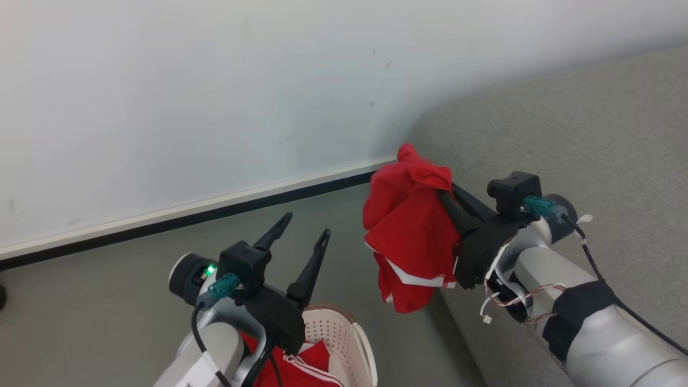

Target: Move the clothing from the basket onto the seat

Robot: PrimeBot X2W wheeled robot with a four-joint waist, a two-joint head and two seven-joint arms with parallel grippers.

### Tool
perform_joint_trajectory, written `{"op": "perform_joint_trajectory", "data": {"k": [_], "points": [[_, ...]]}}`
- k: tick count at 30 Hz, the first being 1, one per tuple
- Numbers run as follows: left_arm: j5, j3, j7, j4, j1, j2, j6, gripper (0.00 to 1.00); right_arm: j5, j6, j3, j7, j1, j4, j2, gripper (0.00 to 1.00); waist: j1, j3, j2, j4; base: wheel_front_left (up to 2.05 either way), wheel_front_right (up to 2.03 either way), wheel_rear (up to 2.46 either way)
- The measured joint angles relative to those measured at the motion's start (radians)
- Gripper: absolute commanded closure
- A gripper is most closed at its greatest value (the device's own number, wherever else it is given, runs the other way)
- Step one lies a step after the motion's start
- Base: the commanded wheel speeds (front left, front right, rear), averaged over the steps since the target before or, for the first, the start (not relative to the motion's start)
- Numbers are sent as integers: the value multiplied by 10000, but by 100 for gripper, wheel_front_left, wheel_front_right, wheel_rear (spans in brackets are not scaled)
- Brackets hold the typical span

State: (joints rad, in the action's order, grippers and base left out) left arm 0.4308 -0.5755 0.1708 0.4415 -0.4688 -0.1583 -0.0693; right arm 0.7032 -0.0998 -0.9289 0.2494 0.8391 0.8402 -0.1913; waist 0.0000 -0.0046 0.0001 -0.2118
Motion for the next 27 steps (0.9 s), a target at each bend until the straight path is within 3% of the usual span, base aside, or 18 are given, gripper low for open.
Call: {"op": "perform_joint_trajectory", "data": {"k": [19,27], "points": [[-105,-491,336,-978,1201,107,257,0,-667,963,1062,0,-1589,-2236,-1789,100,-1,63,-1,-1854,0,0,0],[-205,-784,334,-1112,1287,257,255,0,-807,1195,1588,0,-1981,-2970,-2293,100,-1,327,-1,-2125,0,0,0]]}}
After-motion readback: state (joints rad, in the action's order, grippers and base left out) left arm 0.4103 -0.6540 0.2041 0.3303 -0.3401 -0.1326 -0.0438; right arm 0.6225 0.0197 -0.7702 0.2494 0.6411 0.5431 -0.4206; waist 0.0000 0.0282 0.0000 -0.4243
